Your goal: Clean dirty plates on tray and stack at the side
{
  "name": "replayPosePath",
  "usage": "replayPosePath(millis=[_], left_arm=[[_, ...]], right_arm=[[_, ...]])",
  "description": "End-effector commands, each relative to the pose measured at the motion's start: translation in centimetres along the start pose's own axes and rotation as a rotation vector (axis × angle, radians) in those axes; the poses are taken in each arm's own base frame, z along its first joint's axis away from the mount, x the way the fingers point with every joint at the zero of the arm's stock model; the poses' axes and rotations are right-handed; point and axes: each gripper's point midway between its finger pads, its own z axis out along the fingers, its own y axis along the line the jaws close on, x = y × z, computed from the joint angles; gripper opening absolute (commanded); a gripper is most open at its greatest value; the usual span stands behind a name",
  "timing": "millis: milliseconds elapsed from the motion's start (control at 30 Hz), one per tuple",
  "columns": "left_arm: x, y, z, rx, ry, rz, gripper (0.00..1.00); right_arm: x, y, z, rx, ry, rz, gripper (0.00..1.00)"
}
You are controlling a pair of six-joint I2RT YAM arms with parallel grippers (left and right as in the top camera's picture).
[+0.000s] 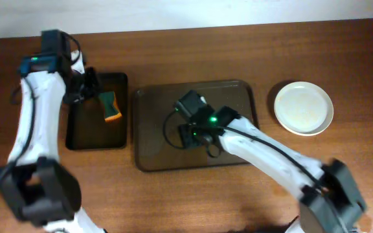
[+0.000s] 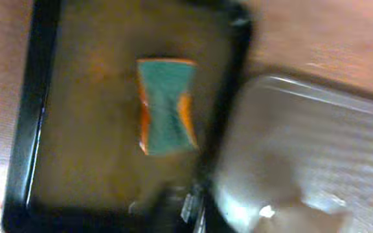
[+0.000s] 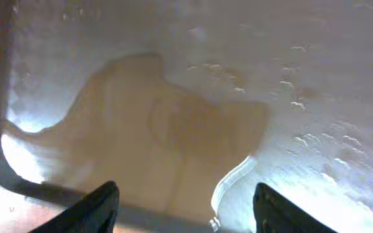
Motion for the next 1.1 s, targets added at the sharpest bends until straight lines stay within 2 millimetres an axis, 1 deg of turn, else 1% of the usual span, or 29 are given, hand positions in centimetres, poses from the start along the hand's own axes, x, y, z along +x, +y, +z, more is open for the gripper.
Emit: replayPosePath(millis=[0,33,67,100,133,200,233,267,333,400,567,633,700,767,833,867,933,1000,1033,1067], left_arm=[[1.1,-1.9,-5.0,0.086,-0.035,0.020,1.00],[1.4,-1.8,-5.0,0.083,-0.024,0.018,1.00],[1.4,-1.7,-4.9,0.080,-0.022,0.017,1.00],[1.4,-1.7,-4.9,0.080,-0.022,0.017,1.00],[1.4,-1.7,-4.9,0.080,-0.022,0.017,1.00],[1.4,-1.7,-4.9,0.080,-0.022,0.017,1.00],[1.4,-1.7,-4.9,0.080,-0.022,0.017,1.00],[1.4,-1.7,-4.9,0.080,-0.022,0.017,1.00],[1.4,-1.7,-4.9,0.080,-0.022,0.017,1.00],[1.4,-1.7,-4.9,0.080,-0.022,0.017,1.00],[1.4,-1.7,-4.9,0.080,-0.022,0.017,1.00],[1.4,-1.7,-4.9,0.080,-0.022,0.017,1.00],[1.4,-1.7,-4.9,0.080,-0.022,0.017,1.00],[1.4,-1.7,-4.9,0.080,-0.022,0.017,1.00],[1.4,-1.7,-4.9,0.080,-0.022,0.017,1.00],[1.4,-1.7,-4.9,0.080,-0.022,0.017,1.00],[1.4,-1.7,-4.9,0.080,-0.022,0.017,1.00],[1.4,-1.7,-4.9,0.080,-0.022,0.017,1.00],[1.4,-1.7,-4.9,0.080,-0.022,0.017,1.00],[1.4,-1.7,-4.9,0.080,-0.022,0.017,1.00]], right_arm=[[-0.8,-1.7,-7.7,0.012,-0.154,0.062,0.68],[-0.1,-2.1,-9.7,0.002,-0.169,0.063,0.69],[1.3,-2.6,-11.7,-0.020,-0.155,0.062,0.74],[2.8,-2.8,-12.8,-0.041,-0.124,0.058,0.91],[4.4,-2.9,-13.4,-0.058,-0.075,0.053,0.98],[8.0,-3.8,-14.0,-0.048,0.059,0.045,0.98],[9.5,-4.5,-14.1,-0.018,0.116,0.042,0.98],[10.0,-4.7,-14.1,-0.006,0.138,0.041,0.98],[9.5,-6.0,-14.1,0.068,0.106,0.036,0.98],[9.4,-6.0,-14.1,0.064,0.101,0.036,0.98],[10.2,-6.5,-14.0,0.086,0.138,0.003,0.99],[10.1,-7.5,-14.0,0.088,0.112,0.037,0.98],[9.4,-8.9,-14.4,0.065,0.014,0.111,0.98],[8.7,-10.5,-14.8,0.017,-0.129,0.130,0.98],[9.0,-12.4,-15.3,-0.005,-0.250,0.202,0.98],[9.2,-13.3,-15.7,-0.038,-0.347,0.260,0.98],[9.2,-14.0,-16.7,-0.107,-0.522,0.315,0.98],[10.4,-14.8,-16.6,-0.117,-0.631,0.347,0.98],[11.5,-15.4,-15.9,-0.106,-0.673,0.366,0.98],[12.2,-15.7,-15.4,-0.099,-0.699,0.375,0.98]])
